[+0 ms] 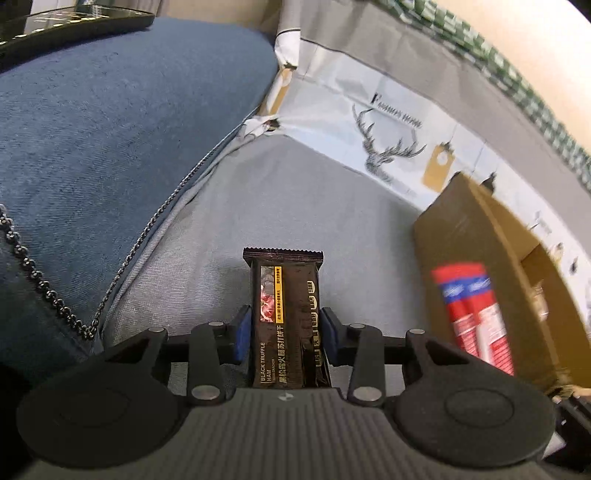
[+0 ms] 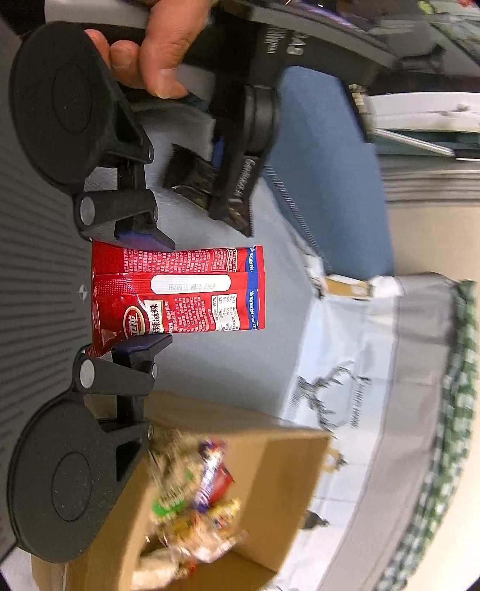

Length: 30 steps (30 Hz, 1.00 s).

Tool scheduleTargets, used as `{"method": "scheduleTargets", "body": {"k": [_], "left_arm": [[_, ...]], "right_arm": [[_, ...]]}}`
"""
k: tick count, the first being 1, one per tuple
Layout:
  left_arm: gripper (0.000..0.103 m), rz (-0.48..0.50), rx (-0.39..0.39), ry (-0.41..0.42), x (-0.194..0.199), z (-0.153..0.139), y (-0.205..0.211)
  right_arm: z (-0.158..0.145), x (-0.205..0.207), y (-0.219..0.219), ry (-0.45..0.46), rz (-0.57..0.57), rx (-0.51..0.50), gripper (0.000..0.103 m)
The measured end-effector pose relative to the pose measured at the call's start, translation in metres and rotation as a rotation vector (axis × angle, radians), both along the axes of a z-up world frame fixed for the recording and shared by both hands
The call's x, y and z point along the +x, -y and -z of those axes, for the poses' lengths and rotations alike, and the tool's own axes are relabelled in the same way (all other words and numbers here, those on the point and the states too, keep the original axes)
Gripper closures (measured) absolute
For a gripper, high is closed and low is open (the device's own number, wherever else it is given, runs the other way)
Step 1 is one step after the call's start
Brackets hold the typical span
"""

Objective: Organize snacks
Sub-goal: 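Carry the red packet with right tool while left tool carries chocolate bar over box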

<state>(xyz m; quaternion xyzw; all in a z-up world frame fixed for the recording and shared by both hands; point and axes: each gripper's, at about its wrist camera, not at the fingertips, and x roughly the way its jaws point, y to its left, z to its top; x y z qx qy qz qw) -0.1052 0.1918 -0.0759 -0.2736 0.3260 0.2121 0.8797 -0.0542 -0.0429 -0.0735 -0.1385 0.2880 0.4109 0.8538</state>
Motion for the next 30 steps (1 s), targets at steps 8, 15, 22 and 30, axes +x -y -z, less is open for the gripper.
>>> {"method": "scheduleTargets", "body": {"k": [8,15,22,30], "left_arm": [[0.06,0.069,-0.066,0.076,-0.009,-0.011,0.007],[0.06,0.145,-0.072,0.113,-0.015,-0.021,0.024],[0.06,0.182,-0.107,0.117,-0.029,-0.034,0.044],[0.06,0.215,-0.135,0.11,-0.008,-0.078,0.074]], "right_arm": [[-0.076,-0.013,0.041,0.15,0.057,0.162,0.055],[-0.101,0.016,0.089,0.222,0.122,0.2,0.055],[-0.097,0.072,0.136,0.18,0.237,0.304,0.055],[-0.079,0.108,0.17,0.095,0.356,0.483,0.055]]}}
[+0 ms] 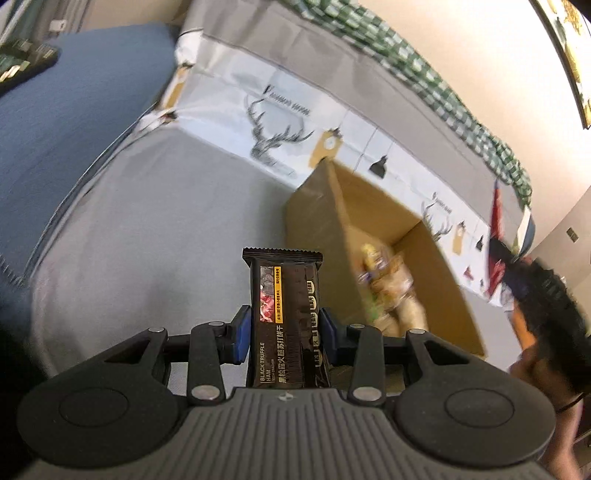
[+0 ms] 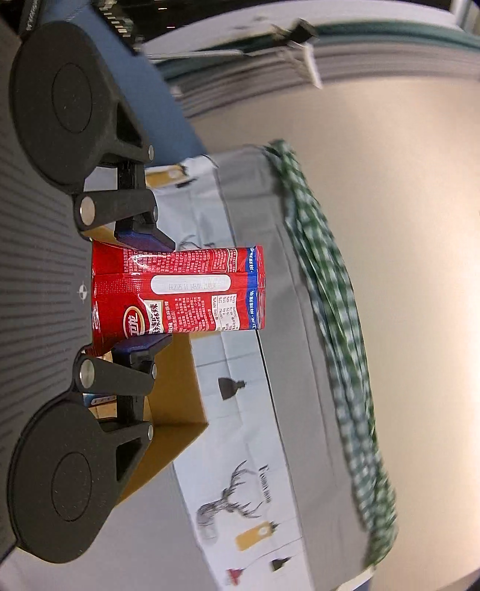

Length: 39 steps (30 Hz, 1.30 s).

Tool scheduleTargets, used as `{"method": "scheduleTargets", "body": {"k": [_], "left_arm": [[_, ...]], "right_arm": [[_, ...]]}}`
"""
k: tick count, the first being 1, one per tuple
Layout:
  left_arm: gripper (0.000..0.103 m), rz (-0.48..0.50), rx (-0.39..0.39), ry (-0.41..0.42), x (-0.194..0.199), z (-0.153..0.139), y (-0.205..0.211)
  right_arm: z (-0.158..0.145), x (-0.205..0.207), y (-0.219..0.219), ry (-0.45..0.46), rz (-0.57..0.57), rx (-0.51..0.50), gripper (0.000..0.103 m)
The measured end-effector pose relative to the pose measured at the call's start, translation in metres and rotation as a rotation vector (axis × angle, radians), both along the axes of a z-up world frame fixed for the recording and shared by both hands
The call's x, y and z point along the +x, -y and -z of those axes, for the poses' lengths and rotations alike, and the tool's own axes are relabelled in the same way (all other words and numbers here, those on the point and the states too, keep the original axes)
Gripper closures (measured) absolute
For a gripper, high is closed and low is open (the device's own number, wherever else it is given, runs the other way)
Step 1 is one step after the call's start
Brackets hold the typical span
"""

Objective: Organize snacks

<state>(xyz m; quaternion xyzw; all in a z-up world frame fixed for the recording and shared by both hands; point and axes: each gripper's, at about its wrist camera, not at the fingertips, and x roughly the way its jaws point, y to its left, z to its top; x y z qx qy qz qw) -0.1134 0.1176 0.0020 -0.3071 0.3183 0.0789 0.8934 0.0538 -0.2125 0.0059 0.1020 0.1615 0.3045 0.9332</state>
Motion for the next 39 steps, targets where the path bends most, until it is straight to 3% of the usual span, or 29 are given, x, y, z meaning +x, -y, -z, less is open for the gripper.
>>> {"method": "scheduleTargets", "body": {"k": [12,14,15,16,17,20,26,29,35,39], "left_arm": [[0.059,0.075,0.173,0.223,0.136,-0.14,0.071],[0.038,0.087,0.191,0.245,0.151,-0.156,0.083],[0.024,0.089,0.196,0.258,0.154,-0.163,0.087],[0.021,0.087,0.209,0.279,0.152,-0.167,0.092],[0.02,0.086,0.225,0.289,0.149,-0.17,0.097],[0.018,0.085,0.233,0.283,0.132,-0.165,0.104],[0.018,0.043,0.214,0.202,0.093,-0.126,0.104],[0.016,0.042,0.254,0.181,0.081,-0.109,0.105],[0.007,0.013,0.349,0.159,0.066,-0.066,0.111],[0.007,-0.027,0.342,0.118,0.055,-0.032,0.114]], "right_arm": [[0.005,0.025,0.014,-0.004,0.057,0.115,0.053],[0.006,0.026,0.013,-0.008,0.069,0.095,0.041],[0.006,0.026,0.012,-0.016,0.075,0.082,0.017],[0.006,0.025,0.013,-0.018,0.086,0.077,0.006],[0.004,0.022,0.016,-0.005,0.097,0.084,0.006],[0.003,0.017,0.021,0.006,0.087,0.096,0.005],[0.002,0.014,0.026,-0.022,0.104,0.076,0.001],[0.003,0.014,0.028,-0.039,0.112,0.082,0.001],[0.003,0.005,0.022,-0.011,0.106,-0.046,0.001],[0.004,-0.003,0.026,-0.007,0.138,-0.118,0.001]]}}
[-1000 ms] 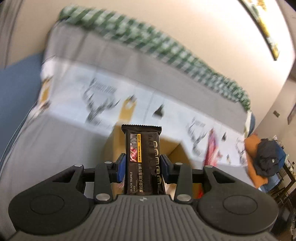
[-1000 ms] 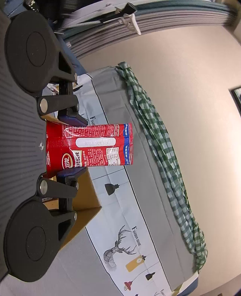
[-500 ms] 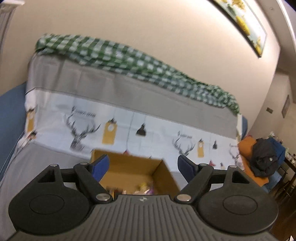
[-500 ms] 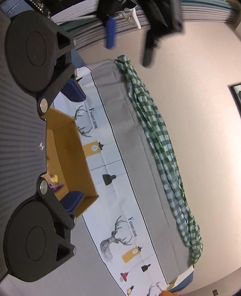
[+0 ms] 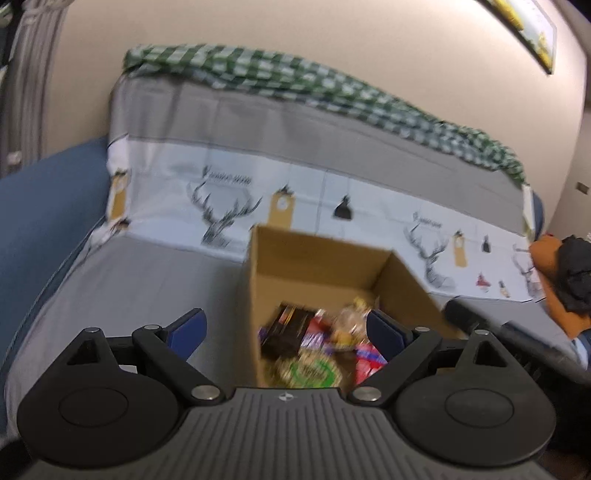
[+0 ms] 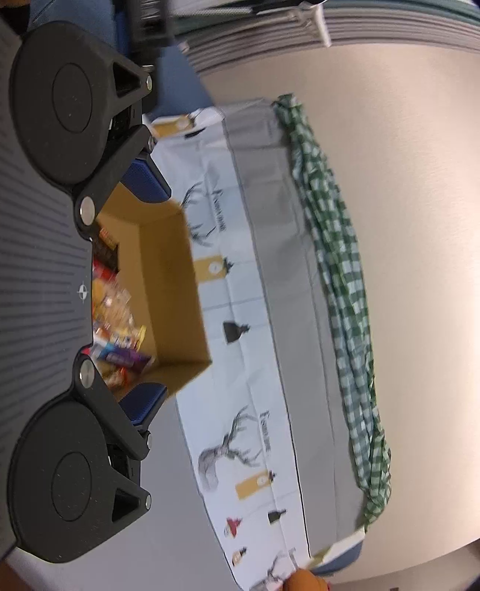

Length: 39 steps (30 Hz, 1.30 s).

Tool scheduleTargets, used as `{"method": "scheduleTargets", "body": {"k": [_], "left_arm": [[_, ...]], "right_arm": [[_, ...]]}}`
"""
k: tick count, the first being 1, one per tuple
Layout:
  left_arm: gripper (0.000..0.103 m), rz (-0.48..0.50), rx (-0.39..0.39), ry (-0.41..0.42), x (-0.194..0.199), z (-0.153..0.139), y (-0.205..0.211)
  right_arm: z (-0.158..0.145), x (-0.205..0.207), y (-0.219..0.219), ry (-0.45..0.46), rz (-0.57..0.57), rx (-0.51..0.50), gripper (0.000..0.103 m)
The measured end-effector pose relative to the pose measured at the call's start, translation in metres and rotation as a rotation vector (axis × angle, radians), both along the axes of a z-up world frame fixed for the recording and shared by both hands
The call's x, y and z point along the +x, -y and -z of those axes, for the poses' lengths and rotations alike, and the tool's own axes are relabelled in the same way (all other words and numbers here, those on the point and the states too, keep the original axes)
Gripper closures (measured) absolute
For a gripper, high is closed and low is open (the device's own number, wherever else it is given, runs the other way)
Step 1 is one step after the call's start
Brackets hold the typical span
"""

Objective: Organize snacks

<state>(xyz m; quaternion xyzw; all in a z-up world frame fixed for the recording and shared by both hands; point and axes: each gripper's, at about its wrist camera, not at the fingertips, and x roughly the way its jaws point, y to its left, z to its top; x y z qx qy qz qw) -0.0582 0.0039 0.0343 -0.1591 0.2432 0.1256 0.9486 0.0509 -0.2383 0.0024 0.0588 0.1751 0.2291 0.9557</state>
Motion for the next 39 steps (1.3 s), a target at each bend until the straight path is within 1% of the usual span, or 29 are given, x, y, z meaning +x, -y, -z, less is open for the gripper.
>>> {"method": "scheduleTargets", "body": {"k": [2,5,6,8,9,11,14,18,21,23,39], "left_arm": [[0.007,0.005,-0.02,-0.023,-0.005,0.015,0.0],[0.007,0.022,-0.05,-0.056,-0.007,0.028,-0.004],[0.007,0.025,-0.045,-0.06,-0.008,0.03,-0.006],[0.001,0.026,-0.028,-0.074,-0.01,0.033,-0.011],[0.0,0.021,-0.025,-0.079,-0.012,0.035,-0.013],[0.0,0.008,-0.047,-0.096,-0.014,0.038,-0.022],[0.0,0.008,-0.071,-0.119,-0.017,0.041,-0.03],[0.0,0.035,-0.049,-0.149,-0.021,0.044,-0.027],[0.0,0.056,-0.03,-0.155,-0.023,0.045,-0.023],[0.0,0.059,-0.024,-0.149,-0.024,0.045,-0.021],[0.0,0.068,0.025,-0.142,-0.02,0.047,-0.005]], "right_arm": [[0.0,-0.003,-0.001,0.0,0.018,-0.044,0.001],[0.0,-0.012,-0.004,0.022,0.022,-0.097,0.001],[-0.001,-0.015,-0.006,0.022,0.023,-0.111,0.001],[-0.002,-0.021,-0.007,0.005,0.027,-0.134,0.001],[-0.003,-0.024,-0.007,-0.007,0.035,-0.143,0.001],[-0.004,-0.031,-0.005,-0.035,0.057,-0.156,0.001],[-0.003,-0.041,-0.005,-0.07,0.054,-0.187,0.001],[0.004,-0.049,-0.01,-0.064,0.06,-0.252,0.001],[0.014,-0.045,-0.01,-0.097,0.084,-0.251,0.001],[0.016,-0.041,-0.014,-0.12,0.085,-0.273,0.001],[0.017,-0.044,-0.015,-0.088,0.053,-0.269,0.001]]}}
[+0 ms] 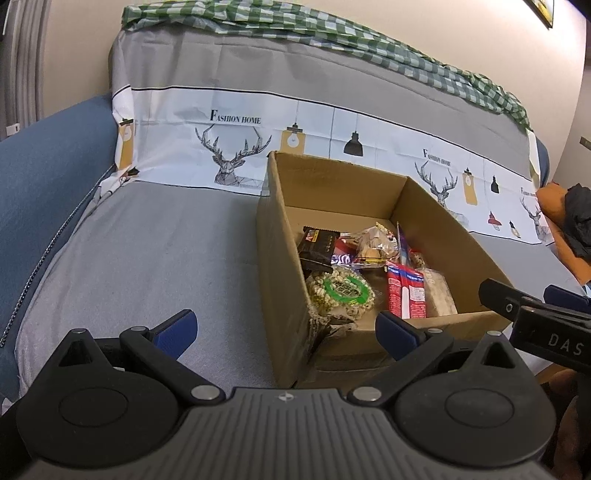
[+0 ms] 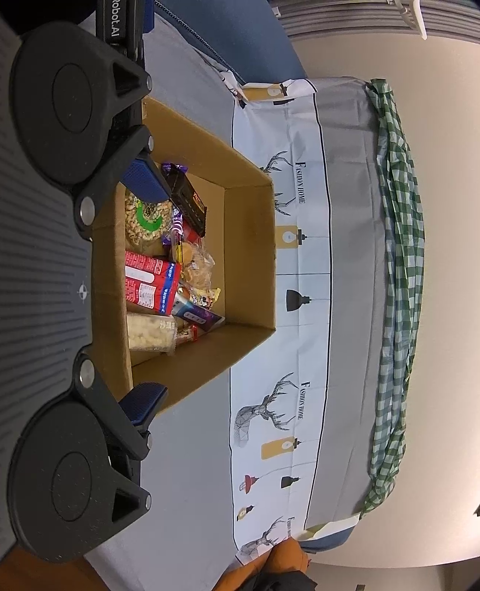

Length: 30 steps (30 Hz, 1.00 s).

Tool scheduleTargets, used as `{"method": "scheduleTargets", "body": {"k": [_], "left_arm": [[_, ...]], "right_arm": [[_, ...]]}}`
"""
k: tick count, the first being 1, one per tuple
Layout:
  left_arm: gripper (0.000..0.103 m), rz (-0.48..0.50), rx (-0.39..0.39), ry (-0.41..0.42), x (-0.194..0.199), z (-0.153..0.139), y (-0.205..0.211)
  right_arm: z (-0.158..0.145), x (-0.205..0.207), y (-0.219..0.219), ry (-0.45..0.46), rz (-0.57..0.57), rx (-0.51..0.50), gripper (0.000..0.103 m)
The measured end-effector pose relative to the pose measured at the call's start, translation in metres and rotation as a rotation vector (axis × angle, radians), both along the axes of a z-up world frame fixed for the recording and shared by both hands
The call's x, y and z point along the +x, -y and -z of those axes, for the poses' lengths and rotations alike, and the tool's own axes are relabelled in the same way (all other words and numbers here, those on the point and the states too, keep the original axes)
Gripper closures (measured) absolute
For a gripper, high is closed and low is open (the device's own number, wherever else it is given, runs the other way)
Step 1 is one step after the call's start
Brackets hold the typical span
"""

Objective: Organize snacks

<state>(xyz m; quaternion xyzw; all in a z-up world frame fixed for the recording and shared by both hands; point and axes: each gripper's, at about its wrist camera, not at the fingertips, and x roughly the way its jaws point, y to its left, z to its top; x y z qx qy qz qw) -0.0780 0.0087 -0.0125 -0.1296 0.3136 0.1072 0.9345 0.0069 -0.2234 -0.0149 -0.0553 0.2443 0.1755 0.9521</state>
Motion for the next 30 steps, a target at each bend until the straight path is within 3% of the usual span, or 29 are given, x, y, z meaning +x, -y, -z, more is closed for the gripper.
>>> {"method": "scheduleTargets", "body": {"k": [30], "left_arm": [[0.0,0.069,0.028,-0.004,0.015,0.011,0.018]], "right_arm": [[0.004,0.002,0.0,0.034,-0.035,0.005,0.001]]}}
